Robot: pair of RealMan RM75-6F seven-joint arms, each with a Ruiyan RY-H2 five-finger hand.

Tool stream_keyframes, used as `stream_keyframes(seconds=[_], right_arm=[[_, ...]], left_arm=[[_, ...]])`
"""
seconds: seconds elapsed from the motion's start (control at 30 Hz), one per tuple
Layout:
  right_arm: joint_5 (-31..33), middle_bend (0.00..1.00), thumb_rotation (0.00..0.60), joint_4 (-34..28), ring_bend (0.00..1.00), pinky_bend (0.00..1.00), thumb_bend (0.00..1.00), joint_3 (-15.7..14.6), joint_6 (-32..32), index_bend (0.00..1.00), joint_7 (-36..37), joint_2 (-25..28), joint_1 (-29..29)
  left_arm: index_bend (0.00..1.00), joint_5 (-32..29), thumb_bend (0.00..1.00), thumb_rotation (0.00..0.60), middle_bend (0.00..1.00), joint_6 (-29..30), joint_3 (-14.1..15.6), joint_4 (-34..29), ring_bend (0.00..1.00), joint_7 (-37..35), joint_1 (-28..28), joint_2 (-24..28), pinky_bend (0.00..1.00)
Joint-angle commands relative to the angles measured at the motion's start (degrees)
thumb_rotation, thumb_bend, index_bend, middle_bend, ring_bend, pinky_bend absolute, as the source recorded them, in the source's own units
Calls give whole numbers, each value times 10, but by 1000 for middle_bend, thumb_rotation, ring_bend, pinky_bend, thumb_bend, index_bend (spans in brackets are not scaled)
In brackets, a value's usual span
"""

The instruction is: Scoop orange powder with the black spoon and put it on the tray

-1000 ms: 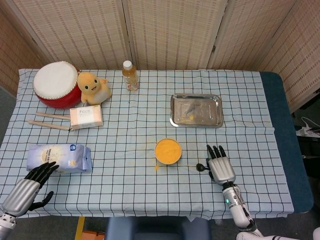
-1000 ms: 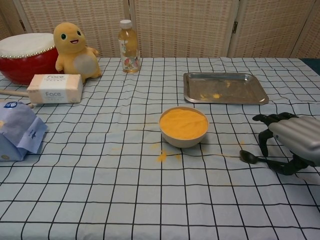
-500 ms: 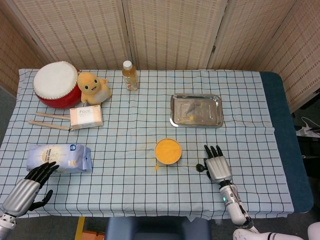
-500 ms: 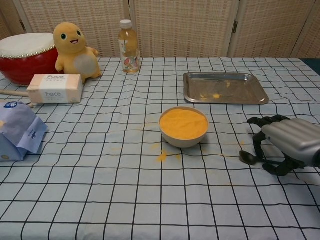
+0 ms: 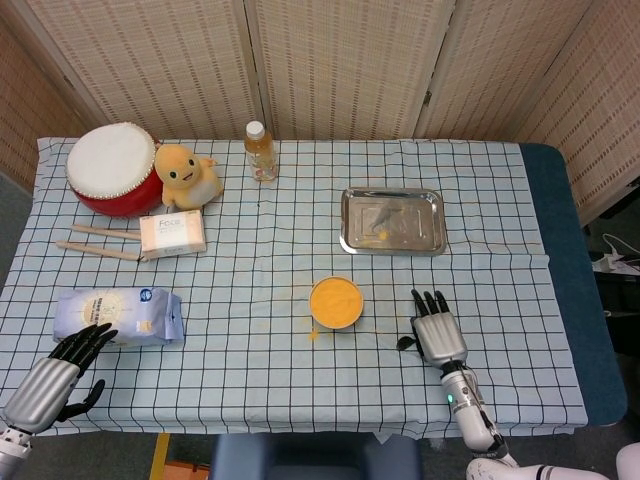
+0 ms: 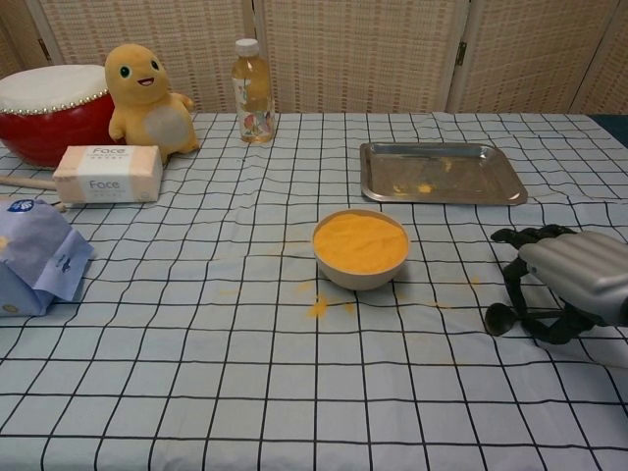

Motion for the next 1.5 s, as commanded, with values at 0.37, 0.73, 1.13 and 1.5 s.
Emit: stream_keyframes(seconds=[0.37, 0.73, 1.13, 1.5], right_arm=[[23, 0, 600, -100, 0, 0, 411, 76, 17, 671, -11, 54, 43], [125, 0, 600, -81, 0, 0, 413, 132, 6, 659, -121, -28, 155], [161, 0, 600, -33, 0, 0, 414, 122, 41, 587, -183, -85, 216], [169, 0, 600, -38, 0, 0, 415, 99, 44, 424, -177, -77, 223]], left_arm=[[0, 5, 501, 600, 0, 0, 1, -2, 0, 1, -2, -1, 130], [0, 13, 501, 600, 0, 8, 3, 1, 0, -9, 0, 2, 130], [0, 20, 501, 600, 0, 23, 5, 5, 0, -22, 4, 8, 130], [0, 28, 503, 600, 0, 30, 6, 11, 0, -33, 3, 6, 130]])
